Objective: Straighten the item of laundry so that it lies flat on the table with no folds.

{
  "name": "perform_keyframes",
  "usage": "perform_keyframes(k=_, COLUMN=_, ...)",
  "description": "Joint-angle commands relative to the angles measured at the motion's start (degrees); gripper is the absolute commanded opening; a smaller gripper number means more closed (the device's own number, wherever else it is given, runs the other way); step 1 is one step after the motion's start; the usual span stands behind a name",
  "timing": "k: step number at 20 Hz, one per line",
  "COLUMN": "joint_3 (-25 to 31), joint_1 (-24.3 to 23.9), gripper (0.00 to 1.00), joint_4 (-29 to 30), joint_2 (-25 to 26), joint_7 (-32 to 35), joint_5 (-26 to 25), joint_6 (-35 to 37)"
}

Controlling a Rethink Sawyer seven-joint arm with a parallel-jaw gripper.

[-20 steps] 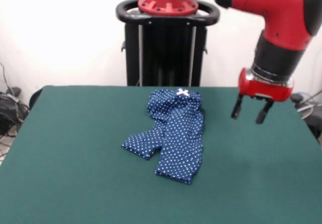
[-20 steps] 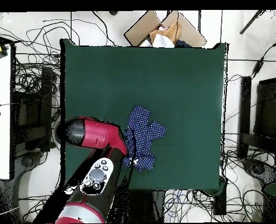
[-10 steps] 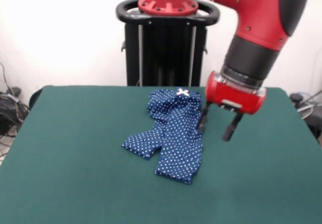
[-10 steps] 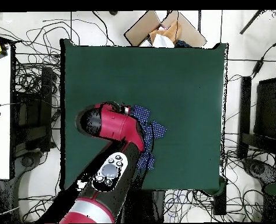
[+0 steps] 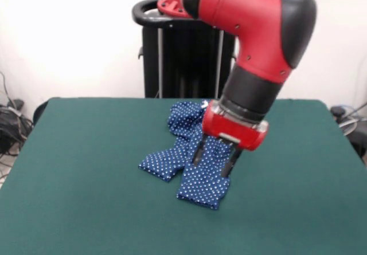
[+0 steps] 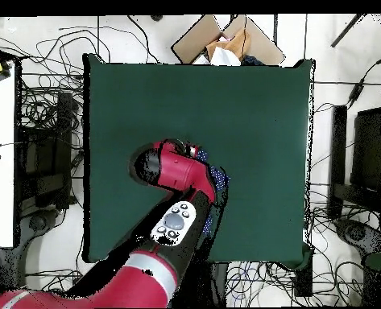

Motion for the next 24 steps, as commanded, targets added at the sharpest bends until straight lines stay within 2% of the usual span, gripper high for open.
perform_keyframes(k=1, joint_3=11.2, joint_1=-4.7, gripper=1.00, joint_4=1.0, joint_2=4.8, joint_7=8.1, joint_5=-1.2, joint_6=-1.3)
perform_keyframes(k=7, joint_3=15.2, joint_1=-8.2, gripper=1.00, joint_4=2.0, joint_2=6.1, joint_7=6.5, joint_5=-3.5, joint_6=-4.2)
perform_keyframes(k=10, joint_3=21.9, joint_1=-13.1, gripper=1.00, joint_4=3.1, joint_2=6.1, joint_7=3.9, joint_5=-5.5, joint_6=-4.7)
perform_keyframes(k=15, joint_3=29.0, joint_1=-18.4, gripper=1.00, joint_4=3.9, joint_2=5.7, joint_7=1.0, joint_5=-8.3, joint_6=-0.9)
perform_keyframes(k=24, joint_3=30.6, joint_1=-19.8, gripper=1.00, joint_4=1.8, joint_2=6.3, joint_7=1.6, joint_5=-12.4, joint_6=3.4)
